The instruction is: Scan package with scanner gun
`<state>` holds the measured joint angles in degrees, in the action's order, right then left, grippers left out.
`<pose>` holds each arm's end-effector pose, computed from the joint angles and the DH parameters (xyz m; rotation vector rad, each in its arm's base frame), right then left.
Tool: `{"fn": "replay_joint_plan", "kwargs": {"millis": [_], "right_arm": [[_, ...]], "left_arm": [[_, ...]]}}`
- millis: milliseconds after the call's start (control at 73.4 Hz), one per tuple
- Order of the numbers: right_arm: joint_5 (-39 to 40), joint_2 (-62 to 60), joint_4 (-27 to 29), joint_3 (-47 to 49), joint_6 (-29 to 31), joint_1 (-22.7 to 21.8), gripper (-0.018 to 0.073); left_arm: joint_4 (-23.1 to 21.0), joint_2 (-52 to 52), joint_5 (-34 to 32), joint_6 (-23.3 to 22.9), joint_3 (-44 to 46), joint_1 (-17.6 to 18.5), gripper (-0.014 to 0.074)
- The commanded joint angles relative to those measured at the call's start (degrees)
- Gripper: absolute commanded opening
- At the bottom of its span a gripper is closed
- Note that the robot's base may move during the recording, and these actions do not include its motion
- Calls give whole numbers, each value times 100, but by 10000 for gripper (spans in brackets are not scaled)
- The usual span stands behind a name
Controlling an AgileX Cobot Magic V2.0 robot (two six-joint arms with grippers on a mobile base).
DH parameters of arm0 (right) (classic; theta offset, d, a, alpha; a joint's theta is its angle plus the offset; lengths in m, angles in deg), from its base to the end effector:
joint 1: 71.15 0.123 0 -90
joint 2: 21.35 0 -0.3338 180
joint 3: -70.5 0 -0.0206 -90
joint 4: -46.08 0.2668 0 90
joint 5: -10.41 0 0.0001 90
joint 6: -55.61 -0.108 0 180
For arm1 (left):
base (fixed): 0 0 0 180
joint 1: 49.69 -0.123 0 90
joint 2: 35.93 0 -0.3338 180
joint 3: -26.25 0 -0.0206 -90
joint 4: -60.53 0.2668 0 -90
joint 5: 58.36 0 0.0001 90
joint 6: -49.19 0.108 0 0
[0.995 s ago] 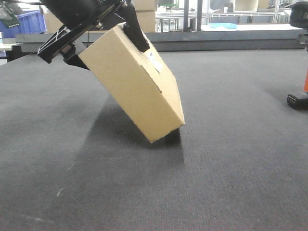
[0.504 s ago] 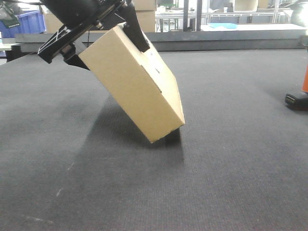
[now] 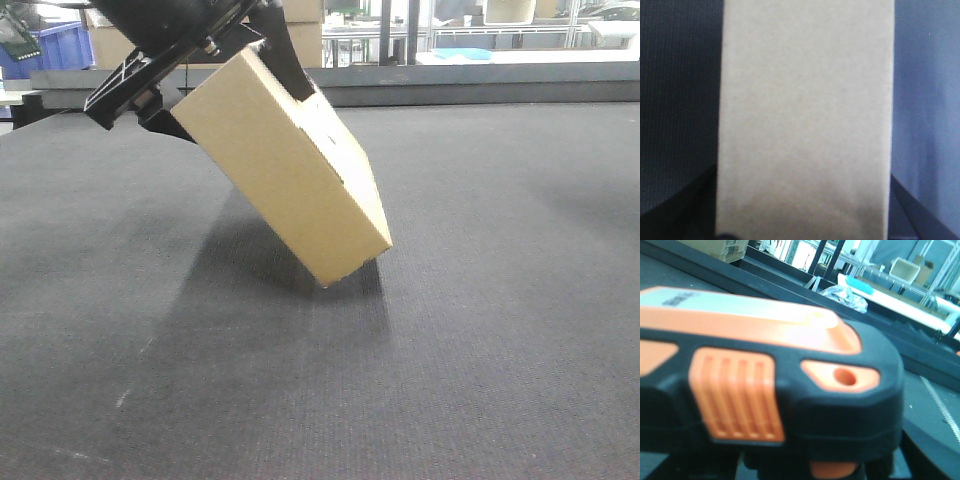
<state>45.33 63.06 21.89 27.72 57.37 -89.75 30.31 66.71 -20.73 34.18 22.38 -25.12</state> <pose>0.2897 -0.0708 0.3017 -0.2296 1.6458 -0.3434 0.3504 -0.1967 0.3137 -0.1960 2.5835 -0.8436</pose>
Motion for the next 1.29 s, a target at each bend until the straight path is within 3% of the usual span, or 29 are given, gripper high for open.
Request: {"fn": "replay_joint_plan", "kwargs": {"millis": [0,109,409,627,831,1009,1281], "right_arm": [[108,-80,81,30,188,-18,-155],[108,-80,81,30,441,-18,-155],[202,-80,91,30,404,-18,-155],[578,-80,235,18,-1294,-18,-155],[1605,94,708,-358,-1989,-5,-155],[2148,167,1882,-911,-1746,130,-155],[2928,720,1691,-1040,-1667,371,-155]], "left_arm": [[-74,-8,-81,-32,36,17,-111],[-74,-8,-42,-32,36,17,-111],[-74,-8,-30,-32,36,17,-111],[163,-332,193,-32,49,17,-111],[820,-621,424,-32,49,17,-111],[891,-671,580,-32,49,17,-111],[955,-671,660,-32,49,17,-111]]}}
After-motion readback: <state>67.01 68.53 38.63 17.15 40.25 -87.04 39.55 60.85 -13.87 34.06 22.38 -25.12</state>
